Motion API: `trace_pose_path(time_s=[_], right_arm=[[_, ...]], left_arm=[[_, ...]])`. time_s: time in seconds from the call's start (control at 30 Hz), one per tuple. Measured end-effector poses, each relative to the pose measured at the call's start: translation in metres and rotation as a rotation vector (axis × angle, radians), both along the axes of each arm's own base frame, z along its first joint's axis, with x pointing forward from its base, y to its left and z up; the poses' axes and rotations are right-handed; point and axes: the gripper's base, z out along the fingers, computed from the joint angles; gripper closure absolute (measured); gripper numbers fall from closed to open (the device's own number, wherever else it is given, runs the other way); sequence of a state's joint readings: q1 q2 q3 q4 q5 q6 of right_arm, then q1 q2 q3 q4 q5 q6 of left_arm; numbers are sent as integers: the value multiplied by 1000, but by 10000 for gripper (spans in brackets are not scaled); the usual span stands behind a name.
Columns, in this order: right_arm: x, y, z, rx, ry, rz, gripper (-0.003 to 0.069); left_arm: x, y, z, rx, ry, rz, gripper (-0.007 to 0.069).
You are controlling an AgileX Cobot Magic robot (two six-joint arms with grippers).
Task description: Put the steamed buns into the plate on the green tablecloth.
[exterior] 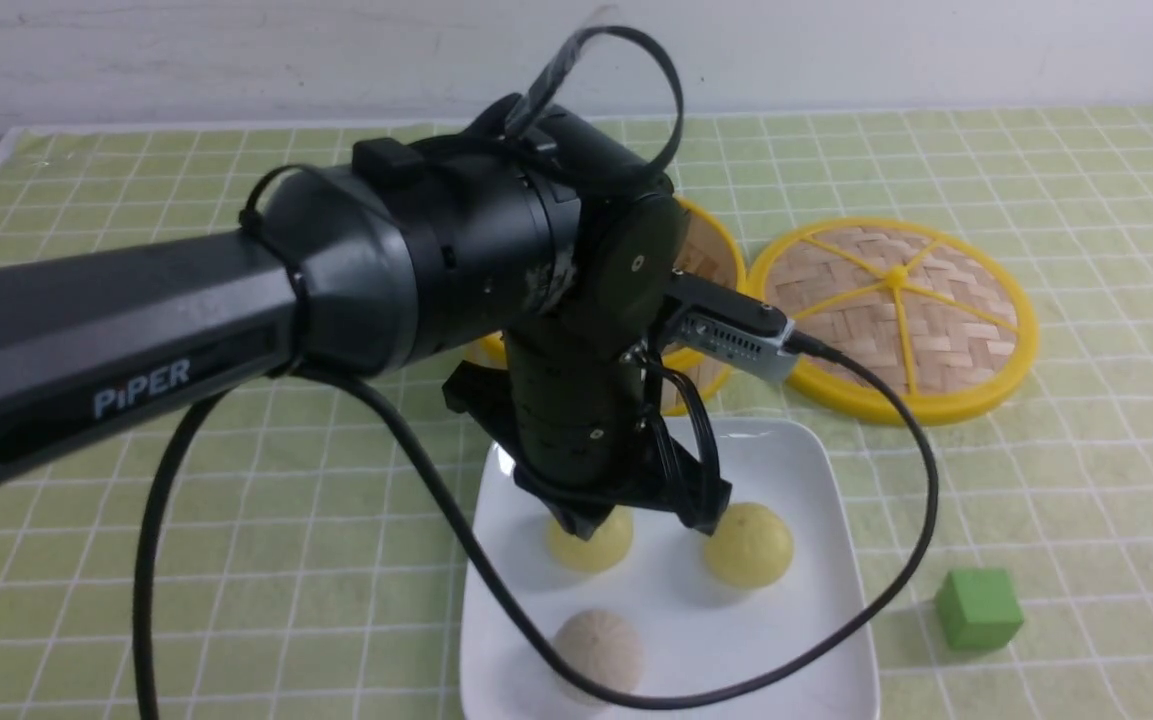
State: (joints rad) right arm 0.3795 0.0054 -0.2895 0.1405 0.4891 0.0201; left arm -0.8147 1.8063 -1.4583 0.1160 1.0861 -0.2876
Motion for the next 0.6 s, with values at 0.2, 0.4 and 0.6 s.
trace_pose_path(time_s=[0.2,0.4,0.6], right_arm=[[0,0,0,0,0,0,655],[2,0,-7,0,-1,-16,653],[17,-5,-51,-54,61,-190,647]], left_arm=[[-2,2,3,26,23,6,607],[-1,1,24,24,14,12,607],[-9,13,57,-5,-69,6,606]])
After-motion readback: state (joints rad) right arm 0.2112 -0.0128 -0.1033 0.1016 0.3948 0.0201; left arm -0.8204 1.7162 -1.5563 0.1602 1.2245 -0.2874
